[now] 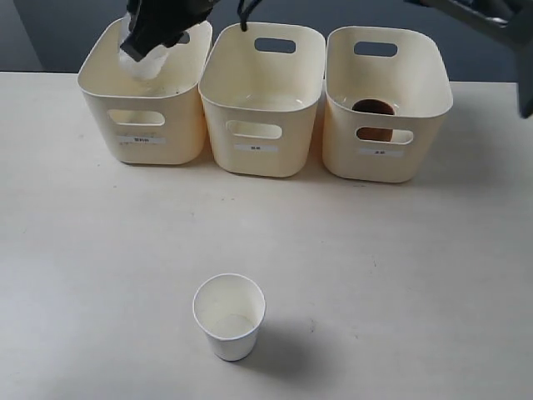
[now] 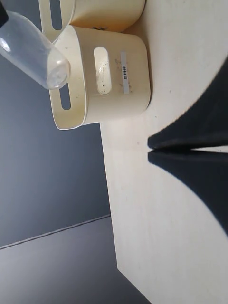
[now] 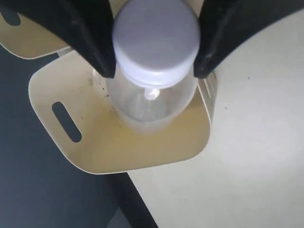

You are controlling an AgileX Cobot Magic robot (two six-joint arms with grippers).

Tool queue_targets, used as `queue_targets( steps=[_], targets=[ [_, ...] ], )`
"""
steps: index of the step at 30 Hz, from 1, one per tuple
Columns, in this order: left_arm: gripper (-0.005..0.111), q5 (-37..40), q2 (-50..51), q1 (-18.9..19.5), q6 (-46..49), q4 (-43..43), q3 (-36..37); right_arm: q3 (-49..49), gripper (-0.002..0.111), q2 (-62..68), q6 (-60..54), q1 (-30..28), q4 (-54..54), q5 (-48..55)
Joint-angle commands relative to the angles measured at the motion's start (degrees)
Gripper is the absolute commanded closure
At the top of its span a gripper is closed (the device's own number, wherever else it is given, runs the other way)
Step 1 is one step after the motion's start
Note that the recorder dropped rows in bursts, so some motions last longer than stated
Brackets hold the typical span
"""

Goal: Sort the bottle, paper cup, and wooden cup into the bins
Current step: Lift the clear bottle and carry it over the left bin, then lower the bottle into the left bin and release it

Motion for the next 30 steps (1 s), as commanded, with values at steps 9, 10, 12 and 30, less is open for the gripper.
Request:
queue_targets(
  steps=[9, 10, 12, 30],
  targets=[
    [0.107, -0.4, -0.3, 0.0, -0.1, 0.0, 0.1, -11.9, 0.109, 13.5, 8.5, -2.4, -5.2, 5.5],
    [0.107, -0.4, -0.3, 0.0, -0.1, 0.0, 0.1, -12.4, 0.109, 14.3, 8.2, -2.4, -5.2, 5.4],
    [0.107, -0.4, -0.3, 0.0, -0.1, 0.0, 0.1, -12.6, 0.109, 14.9, 8.0, -2.4, -5.0, 4.6],
    [0.107, -0.4, -0.3, 0.0, -0.1, 0.0, 0.1, -12.6, 0.109, 18.0, 6.1, -3.0, -3.5, -1.7]
  ],
)
